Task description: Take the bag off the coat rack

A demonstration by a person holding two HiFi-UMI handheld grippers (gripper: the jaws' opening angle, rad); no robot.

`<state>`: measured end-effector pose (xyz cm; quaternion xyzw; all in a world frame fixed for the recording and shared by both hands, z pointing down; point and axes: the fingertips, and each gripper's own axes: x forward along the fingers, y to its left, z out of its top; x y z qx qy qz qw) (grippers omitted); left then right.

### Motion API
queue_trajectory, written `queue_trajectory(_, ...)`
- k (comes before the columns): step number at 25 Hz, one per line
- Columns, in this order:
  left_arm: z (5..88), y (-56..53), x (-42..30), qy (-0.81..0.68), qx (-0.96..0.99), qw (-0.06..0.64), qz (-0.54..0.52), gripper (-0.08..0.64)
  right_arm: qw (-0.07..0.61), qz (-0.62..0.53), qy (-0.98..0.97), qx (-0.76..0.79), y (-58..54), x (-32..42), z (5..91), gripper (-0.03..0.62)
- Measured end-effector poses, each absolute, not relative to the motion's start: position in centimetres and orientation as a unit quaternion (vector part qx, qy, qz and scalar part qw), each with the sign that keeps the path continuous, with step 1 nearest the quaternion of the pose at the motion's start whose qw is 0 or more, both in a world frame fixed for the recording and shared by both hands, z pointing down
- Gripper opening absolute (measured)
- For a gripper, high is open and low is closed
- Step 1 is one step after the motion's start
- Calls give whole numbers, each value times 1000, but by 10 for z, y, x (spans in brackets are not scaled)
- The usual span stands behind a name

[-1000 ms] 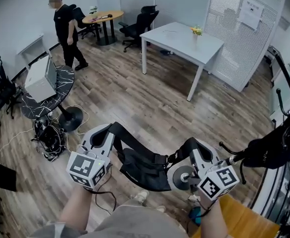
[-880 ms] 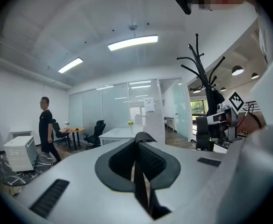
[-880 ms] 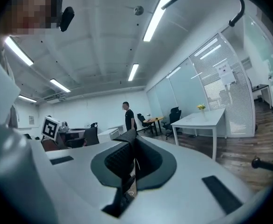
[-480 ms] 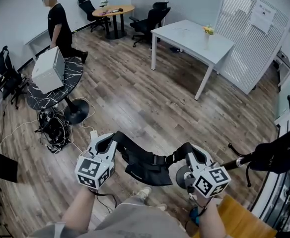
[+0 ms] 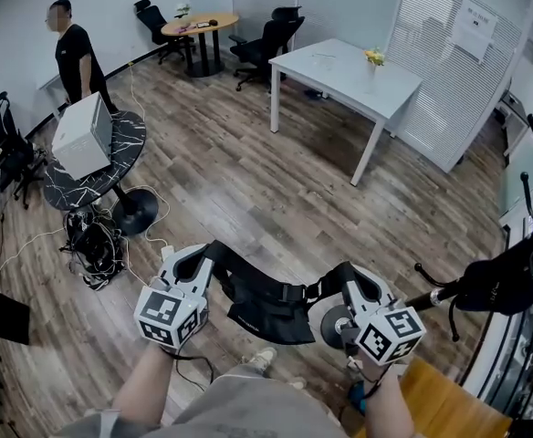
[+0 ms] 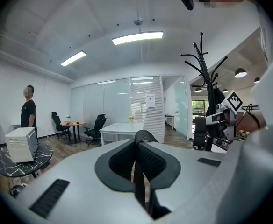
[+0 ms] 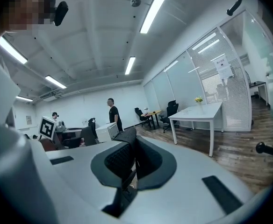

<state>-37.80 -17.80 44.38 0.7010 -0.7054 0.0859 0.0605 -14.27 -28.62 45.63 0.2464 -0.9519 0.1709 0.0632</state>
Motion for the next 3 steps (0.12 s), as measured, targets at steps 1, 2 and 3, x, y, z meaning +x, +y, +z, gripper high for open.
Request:
queue_trajectory(1, 446, -178, -378, -705, 702, 60, 86, 15, 63, 170, -952, 247, -285, -142, 458, 32)
queue_trajectory(2, 447, -178, -378, -704, 702, 60, 86, 15, 62, 170, -952, 248, -284, -142, 459, 32)
queue_trajectory(3, 449, -178, -378, -703, 703, 60, 86, 15, 62, 170, -951, 249, -283, -141, 460, 32)
